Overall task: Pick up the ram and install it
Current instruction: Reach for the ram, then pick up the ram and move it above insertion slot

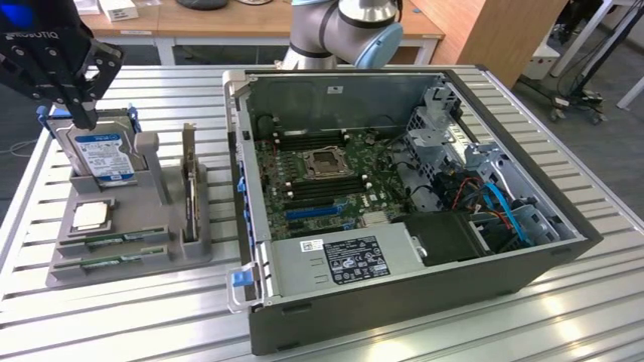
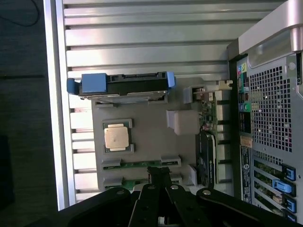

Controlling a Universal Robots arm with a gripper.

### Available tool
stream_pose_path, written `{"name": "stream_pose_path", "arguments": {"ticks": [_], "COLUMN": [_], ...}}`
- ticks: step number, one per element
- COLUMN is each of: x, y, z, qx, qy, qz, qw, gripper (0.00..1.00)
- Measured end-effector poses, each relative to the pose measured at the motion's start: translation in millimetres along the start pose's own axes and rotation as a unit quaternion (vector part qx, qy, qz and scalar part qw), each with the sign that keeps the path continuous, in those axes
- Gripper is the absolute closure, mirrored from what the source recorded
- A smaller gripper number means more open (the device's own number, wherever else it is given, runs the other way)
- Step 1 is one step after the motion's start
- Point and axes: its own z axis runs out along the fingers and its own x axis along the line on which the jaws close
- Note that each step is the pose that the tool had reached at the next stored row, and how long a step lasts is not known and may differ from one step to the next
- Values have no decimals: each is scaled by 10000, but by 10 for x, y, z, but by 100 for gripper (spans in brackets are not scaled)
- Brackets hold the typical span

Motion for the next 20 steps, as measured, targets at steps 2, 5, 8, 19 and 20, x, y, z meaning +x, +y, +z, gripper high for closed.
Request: {"name": "stream_pose_path", "arguments": {"ticks": [2,5,8,19,20], "x": [-1,-2,-3,-3,-4], "y": [-22,-58,-88,-107,-107], "z": [-1,-3,-4,-5,-5], "qx": [0,0,0,-5,-6], "qy": [0,0,0,0,0], "qz": [0,0,0,0,0], "qw": [10000,10000,10000,10000,10000], "gripper": [90,90,90,90,90]}}
